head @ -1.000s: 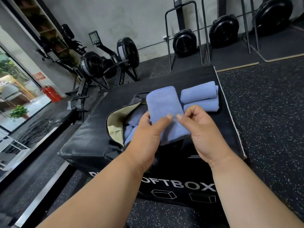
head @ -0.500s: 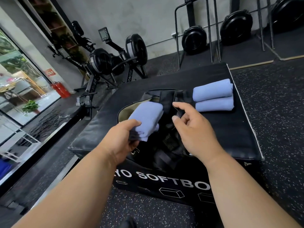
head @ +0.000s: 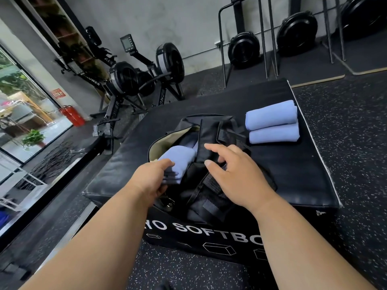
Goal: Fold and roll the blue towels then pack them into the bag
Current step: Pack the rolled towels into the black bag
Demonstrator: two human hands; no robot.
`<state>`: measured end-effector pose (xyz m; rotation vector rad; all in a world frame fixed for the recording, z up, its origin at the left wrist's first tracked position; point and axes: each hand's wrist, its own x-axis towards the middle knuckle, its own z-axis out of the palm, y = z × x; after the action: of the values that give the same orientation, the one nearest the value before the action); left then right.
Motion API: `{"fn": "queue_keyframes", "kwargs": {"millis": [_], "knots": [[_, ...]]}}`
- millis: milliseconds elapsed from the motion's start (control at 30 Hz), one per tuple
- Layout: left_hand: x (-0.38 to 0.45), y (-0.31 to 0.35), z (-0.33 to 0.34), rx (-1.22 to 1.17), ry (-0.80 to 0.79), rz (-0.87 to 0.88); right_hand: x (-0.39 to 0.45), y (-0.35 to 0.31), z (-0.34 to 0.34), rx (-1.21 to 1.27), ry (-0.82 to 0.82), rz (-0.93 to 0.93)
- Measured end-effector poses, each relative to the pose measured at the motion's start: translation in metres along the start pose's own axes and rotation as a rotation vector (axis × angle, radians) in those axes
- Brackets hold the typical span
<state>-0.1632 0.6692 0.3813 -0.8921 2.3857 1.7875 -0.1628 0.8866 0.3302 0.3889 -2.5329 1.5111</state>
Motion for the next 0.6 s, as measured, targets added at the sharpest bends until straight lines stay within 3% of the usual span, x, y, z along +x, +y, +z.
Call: {"fn": "queue_keyframes", "kwargs": {"millis": [300,467,600], "knots": [[0.008,-0.017,-0.02,0.082,-0.023,0.075,0.006,-0.01,0.026,-0.029,-0.082,-0.086],[-0.008,-0.017,-0.025,-0.017,-0.306,0.076,0.007,-0.014,0.033,-0.074,-0.064,-0.112],[-0.012,-0.021,-0.026,-0.01,-0.368,0.09,0.005,-0.013,0.034,-0.113,-0.041,-0.084]]}}
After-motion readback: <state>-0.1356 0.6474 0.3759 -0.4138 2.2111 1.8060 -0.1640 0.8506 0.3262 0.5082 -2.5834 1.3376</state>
